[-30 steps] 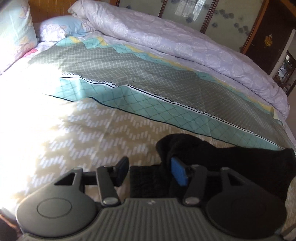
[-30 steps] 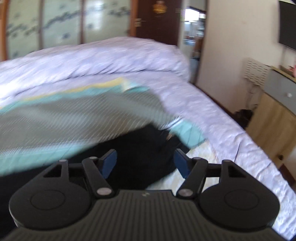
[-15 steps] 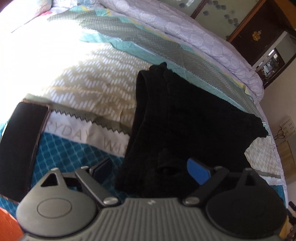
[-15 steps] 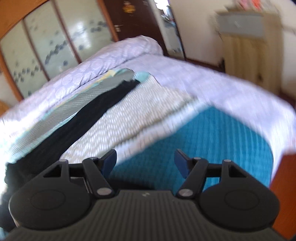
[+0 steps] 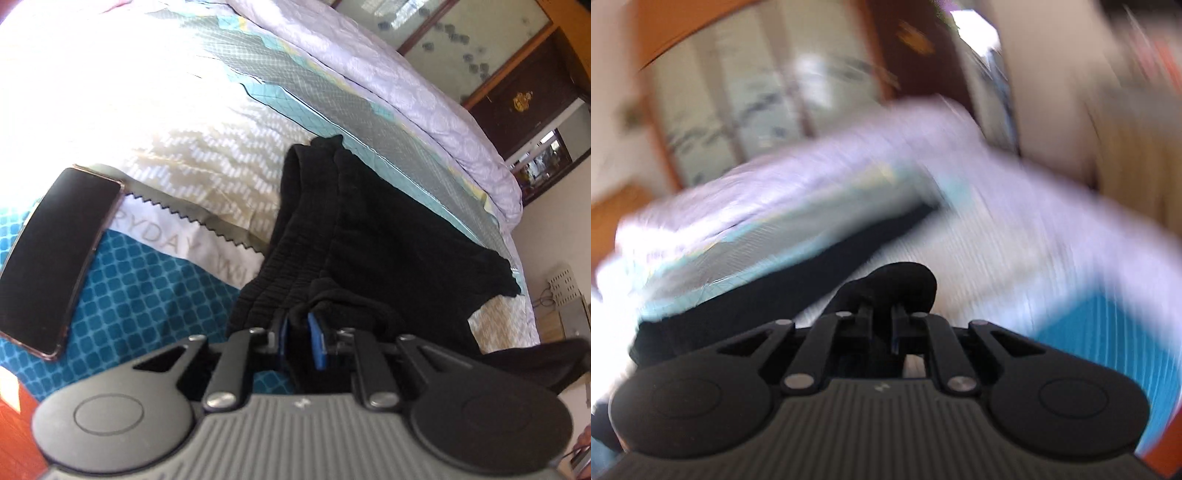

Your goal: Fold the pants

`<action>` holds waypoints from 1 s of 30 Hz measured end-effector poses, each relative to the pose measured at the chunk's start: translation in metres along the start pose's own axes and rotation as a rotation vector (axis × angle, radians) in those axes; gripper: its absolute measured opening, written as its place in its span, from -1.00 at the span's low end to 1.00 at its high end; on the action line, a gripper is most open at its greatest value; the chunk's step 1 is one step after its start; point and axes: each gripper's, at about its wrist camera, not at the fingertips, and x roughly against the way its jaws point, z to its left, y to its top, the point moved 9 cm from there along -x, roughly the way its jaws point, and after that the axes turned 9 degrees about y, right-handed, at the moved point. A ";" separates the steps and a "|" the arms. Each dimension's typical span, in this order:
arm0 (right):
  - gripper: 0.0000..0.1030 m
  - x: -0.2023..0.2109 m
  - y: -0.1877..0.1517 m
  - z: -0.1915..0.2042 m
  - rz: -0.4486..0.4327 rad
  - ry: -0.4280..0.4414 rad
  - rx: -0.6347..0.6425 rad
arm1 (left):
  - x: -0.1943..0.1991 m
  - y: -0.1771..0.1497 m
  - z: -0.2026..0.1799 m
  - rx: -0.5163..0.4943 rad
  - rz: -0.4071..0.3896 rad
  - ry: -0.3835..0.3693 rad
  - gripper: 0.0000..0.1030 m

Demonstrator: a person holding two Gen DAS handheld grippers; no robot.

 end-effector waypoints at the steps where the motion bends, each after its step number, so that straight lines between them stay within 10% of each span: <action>1: -0.73 -0.013 0.010 0.017 0.016 0.019 0.048 | -0.002 -0.001 0.003 0.017 0.010 0.002 -0.76; 4: -0.14 -0.049 0.017 0.051 0.065 0.071 0.152 | -0.010 -0.009 0.012 0.066 0.055 -0.003 -0.76; 14: -0.11 -0.035 -0.066 -0.064 0.092 -0.106 -0.307 | -0.013 -0.008 0.012 0.047 0.054 0.004 -0.76; 25: -0.01 -0.080 -0.116 -0.116 0.086 -0.062 -0.811 | -0.013 -0.008 0.014 0.067 0.067 0.023 -0.75; 27: -0.21 -0.094 -0.118 -0.118 0.094 -0.041 -0.860 | -0.012 -0.007 0.012 0.059 0.060 0.033 -0.75; 28: -0.71 -0.094 -0.116 -0.118 0.085 -0.040 -0.873 | -0.011 -0.006 0.011 0.056 0.056 0.037 -0.75; 30: -0.71 -0.079 -0.097 -0.122 0.016 -0.048 -0.862 | -0.007 -0.005 0.011 0.052 0.047 0.037 -0.75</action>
